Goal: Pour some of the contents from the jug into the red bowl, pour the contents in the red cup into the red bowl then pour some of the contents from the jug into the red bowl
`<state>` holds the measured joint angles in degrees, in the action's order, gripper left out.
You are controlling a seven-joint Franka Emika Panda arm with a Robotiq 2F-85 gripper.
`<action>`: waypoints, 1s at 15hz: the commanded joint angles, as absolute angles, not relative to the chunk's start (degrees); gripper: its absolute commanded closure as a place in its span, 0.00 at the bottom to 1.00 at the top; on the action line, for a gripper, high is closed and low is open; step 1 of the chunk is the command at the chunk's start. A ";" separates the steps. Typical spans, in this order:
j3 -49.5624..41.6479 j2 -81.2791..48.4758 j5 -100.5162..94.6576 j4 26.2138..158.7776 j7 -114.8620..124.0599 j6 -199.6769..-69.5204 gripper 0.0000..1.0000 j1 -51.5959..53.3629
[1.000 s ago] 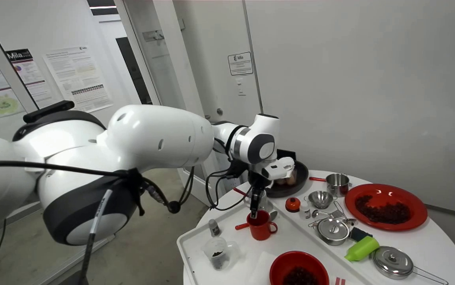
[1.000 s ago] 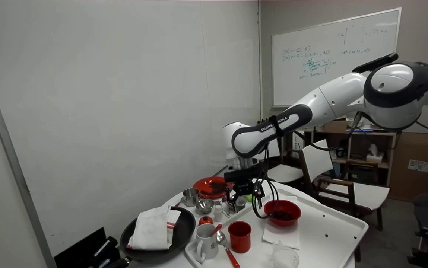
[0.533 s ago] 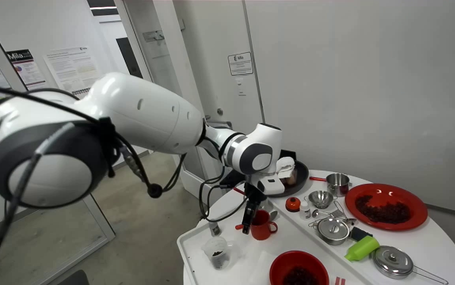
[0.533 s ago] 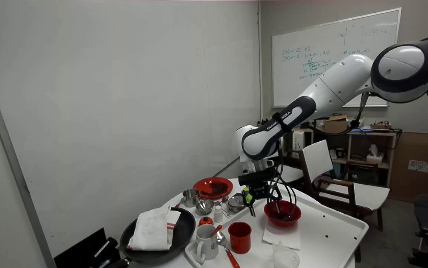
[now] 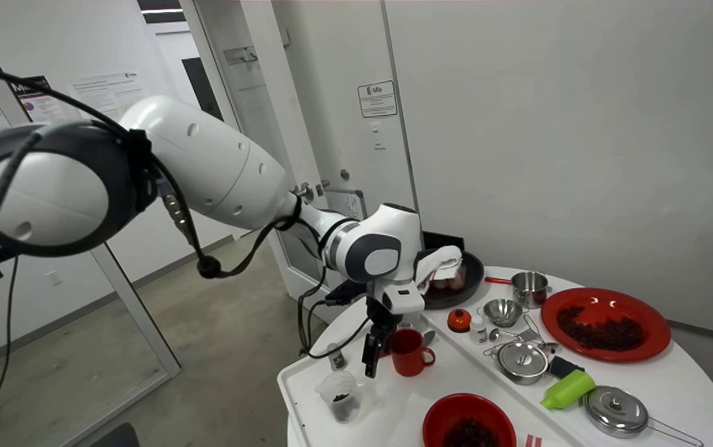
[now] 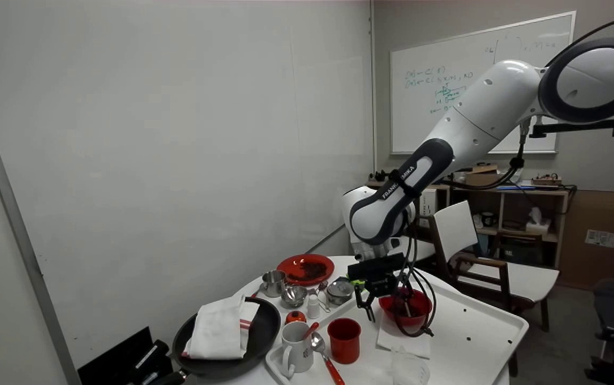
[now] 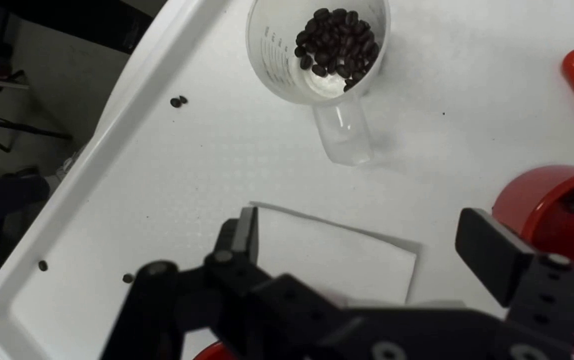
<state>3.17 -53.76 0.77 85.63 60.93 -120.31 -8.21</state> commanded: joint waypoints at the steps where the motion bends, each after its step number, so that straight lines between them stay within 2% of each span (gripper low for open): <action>1: -1.57 -54.36 3.35 84.81 60.11 -119.95 0.00 -4.08; 15: -3.27 -63.10 3.11 76.65 43.94 -116.12 0.00 -0.59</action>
